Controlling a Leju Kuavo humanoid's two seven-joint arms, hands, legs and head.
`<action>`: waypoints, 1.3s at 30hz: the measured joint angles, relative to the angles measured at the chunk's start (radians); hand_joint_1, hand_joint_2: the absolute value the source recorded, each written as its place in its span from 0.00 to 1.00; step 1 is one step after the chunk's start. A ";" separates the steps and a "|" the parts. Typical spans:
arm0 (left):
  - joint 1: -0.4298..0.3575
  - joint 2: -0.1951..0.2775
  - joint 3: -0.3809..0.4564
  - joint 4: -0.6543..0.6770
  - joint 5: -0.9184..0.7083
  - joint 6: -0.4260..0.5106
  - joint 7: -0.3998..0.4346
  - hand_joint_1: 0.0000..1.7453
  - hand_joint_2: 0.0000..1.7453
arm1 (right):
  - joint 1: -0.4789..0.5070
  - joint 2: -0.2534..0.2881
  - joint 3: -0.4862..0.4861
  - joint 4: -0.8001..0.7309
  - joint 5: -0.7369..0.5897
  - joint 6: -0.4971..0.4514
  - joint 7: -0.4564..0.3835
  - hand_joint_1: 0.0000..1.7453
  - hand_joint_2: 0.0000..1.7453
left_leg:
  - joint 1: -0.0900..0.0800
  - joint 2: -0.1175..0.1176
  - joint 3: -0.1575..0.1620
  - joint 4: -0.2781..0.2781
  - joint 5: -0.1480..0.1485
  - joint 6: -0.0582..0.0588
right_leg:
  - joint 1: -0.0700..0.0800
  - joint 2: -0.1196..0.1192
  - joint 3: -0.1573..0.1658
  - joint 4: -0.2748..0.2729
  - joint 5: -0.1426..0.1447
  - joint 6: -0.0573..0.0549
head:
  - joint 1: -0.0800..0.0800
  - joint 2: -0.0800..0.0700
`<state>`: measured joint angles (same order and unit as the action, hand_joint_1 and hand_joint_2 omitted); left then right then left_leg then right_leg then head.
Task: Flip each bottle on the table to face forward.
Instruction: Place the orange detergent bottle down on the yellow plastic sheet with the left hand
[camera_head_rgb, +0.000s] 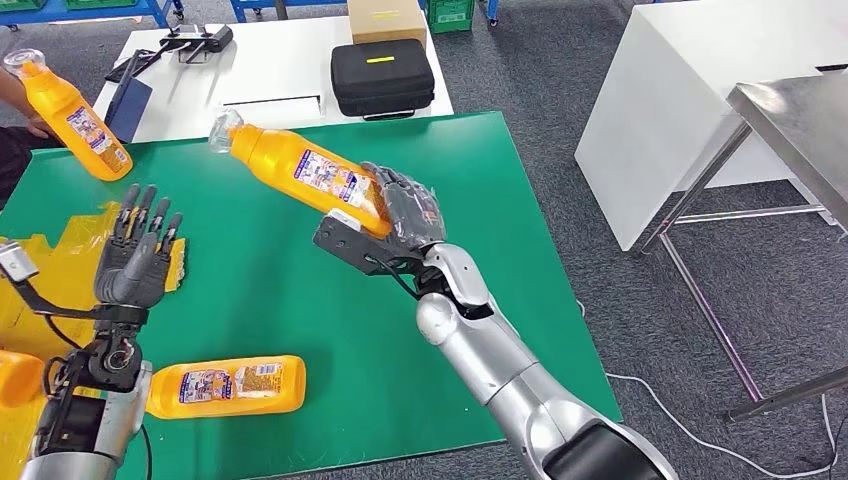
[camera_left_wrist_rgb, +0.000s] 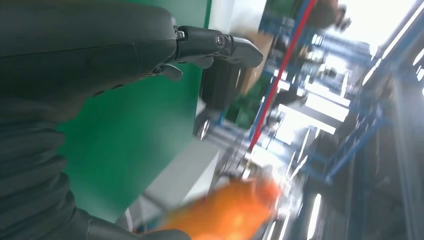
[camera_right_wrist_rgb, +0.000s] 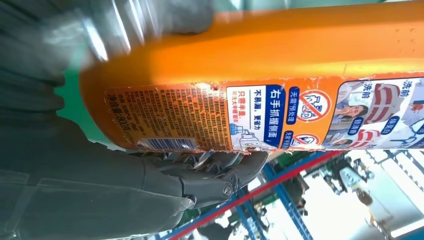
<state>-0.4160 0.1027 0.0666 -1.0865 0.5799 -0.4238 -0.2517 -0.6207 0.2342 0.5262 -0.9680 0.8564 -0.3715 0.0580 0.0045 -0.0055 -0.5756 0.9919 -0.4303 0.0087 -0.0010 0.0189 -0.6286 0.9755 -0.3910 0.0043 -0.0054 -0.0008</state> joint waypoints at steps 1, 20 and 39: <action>-0.005 -0.006 -0.021 -0.003 0.004 -0.004 0.003 0.00 1.00 | -0.008 0.010 0.000 0.019 -0.002 0.004 -0.001 1.00 1.00 | 0.000 0.000 0.000 0.000 0.000 0.000 | 0.000 0.000 0.000 0.000 0.000 0.000 | 0.000 0.000; -0.080 -0.044 -0.150 0.023 0.053 -0.002 0.001 0.00 1.00 | -0.114 0.113 0.023 0.232 -0.038 0.047 0.008 1.00 1.00 | 0.000 0.000 0.000 0.000 0.000 0.000 | 0.000 0.000 0.000 0.000 0.000 0.000 | 0.000 0.000; -0.134 -0.029 -0.145 0.075 0.025 0.082 -0.045 0.00 1.00 | -0.165 0.116 0.216 0.155 -0.164 0.037 0.087 1.00 1.00 | 0.000 0.000 0.000 0.000 0.000 0.000 | 0.000 0.000 0.000 0.000 0.000 0.000 | 0.000 0.000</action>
<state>-0.5499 0.0733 -0.0788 -1.0118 0.6044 -0.3420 -0.2971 -0.7860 0.3498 0.7426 -0.8132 0.6920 -0.3342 0.1448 0.0048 -0.0050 -0.5761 0.9918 -0.4303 0.0087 -0.0006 0.0190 -0.6289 0.9758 -0.3910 0.0043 -0.0055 -0.0008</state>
